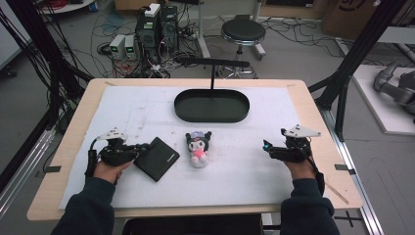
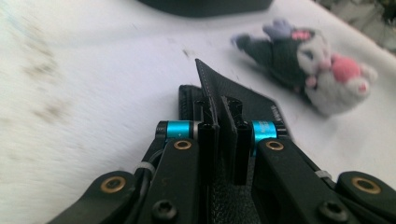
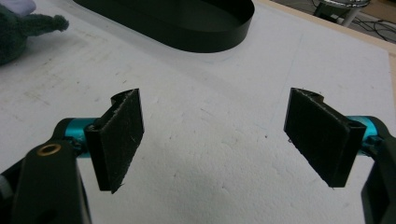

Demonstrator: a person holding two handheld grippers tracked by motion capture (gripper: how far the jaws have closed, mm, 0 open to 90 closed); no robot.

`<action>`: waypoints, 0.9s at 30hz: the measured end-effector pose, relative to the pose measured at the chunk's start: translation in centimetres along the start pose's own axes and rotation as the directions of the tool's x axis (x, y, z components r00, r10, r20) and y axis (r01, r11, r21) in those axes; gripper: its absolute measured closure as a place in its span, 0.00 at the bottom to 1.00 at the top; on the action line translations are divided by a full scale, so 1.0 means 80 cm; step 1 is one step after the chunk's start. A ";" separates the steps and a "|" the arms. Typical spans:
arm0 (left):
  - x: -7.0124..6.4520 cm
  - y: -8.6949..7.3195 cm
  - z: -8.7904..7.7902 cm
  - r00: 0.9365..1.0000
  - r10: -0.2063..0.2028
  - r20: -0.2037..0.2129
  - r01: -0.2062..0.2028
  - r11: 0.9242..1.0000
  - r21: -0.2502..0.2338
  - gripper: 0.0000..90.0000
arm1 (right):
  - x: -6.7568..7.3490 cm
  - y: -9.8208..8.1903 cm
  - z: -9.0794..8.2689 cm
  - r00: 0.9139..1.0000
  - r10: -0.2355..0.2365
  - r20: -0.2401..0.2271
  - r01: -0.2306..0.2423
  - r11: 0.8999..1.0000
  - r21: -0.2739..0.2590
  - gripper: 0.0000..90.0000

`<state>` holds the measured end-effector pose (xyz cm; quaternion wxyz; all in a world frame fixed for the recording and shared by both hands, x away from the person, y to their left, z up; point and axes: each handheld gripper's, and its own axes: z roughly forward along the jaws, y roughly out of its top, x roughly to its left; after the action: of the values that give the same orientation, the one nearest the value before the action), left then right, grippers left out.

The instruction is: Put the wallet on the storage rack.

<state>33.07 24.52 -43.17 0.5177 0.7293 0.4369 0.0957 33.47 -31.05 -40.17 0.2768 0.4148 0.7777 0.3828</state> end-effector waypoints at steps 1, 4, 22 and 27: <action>0.002 0.003 -0.006 1.000 -0.001 -0.012 0.001 1.000 -0.028 0.95 | 0.000 0.000 0.000 1.000 0.003 -0.002 -0.003 1.000 0.001 0.22; 0.007 0.014 -0.033 0.996 0.017 -0.092 -0.028 0.993 -0.116 0.95 | 0.000 -0.001 -0.001 1.000 0.005 0.001 -0.005 1.000 0.002 0.22; -0.030 0.039 -0.035 0.975 0.180 -0.127 -0.193 0.976 -0.102 0.96 | 0.000 -0.002 -0.002 1.000 0.006 0.006 -0.006 1.000 0.007 0.22; -0.043 0.041 -0.014 0.973 0.204 -0.109 -0.213 0.974 -0.074 0.96 | -0.001 -0.003 -0.003 1.000 0.007 0.008 -0.007 1.000 0.007 0.22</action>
<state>32.10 22.46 -38.82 0.5127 0.7428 0.3790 0.2046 33.19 -31.28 -40.21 0.2769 0.4202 0.7765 0.3793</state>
